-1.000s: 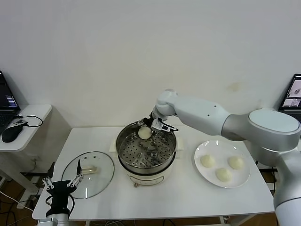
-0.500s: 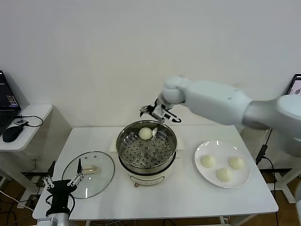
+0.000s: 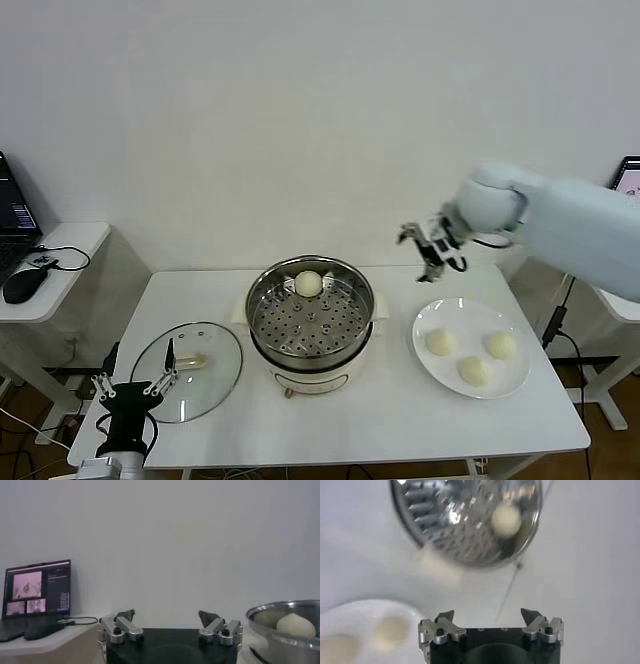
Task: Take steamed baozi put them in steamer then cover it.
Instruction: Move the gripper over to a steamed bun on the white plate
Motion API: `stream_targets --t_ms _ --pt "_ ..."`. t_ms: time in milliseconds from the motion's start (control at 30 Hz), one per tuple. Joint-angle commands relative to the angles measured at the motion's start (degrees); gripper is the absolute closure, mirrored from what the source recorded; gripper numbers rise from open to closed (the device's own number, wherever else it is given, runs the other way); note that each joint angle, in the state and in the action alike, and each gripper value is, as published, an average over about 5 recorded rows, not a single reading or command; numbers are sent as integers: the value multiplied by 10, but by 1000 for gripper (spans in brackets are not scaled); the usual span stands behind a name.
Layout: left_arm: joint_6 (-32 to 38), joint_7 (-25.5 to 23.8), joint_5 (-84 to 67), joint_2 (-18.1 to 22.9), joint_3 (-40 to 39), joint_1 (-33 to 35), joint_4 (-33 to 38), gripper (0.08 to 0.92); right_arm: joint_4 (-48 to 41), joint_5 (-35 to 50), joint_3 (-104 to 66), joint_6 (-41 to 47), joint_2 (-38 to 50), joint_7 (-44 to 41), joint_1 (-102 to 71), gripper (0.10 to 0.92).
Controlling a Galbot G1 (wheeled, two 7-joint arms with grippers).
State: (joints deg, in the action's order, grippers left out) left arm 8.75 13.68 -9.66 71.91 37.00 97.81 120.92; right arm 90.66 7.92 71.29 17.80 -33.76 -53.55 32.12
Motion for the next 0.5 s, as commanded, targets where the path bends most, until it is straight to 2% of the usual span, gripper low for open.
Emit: stream_targets --t_ms 33,267,500 --pt "-9 0 0 -5 1 1 1 177 39 -30 -97 60 113 -10 -165 203" --pt "-16 -2 3 -2 2 2 4 177 -37 -78 -207 50 73 -6 -310 203" --pt "-19 -2 6 4 1 3 8 177 -122 -126 -234 24 9 -11 -349 203"
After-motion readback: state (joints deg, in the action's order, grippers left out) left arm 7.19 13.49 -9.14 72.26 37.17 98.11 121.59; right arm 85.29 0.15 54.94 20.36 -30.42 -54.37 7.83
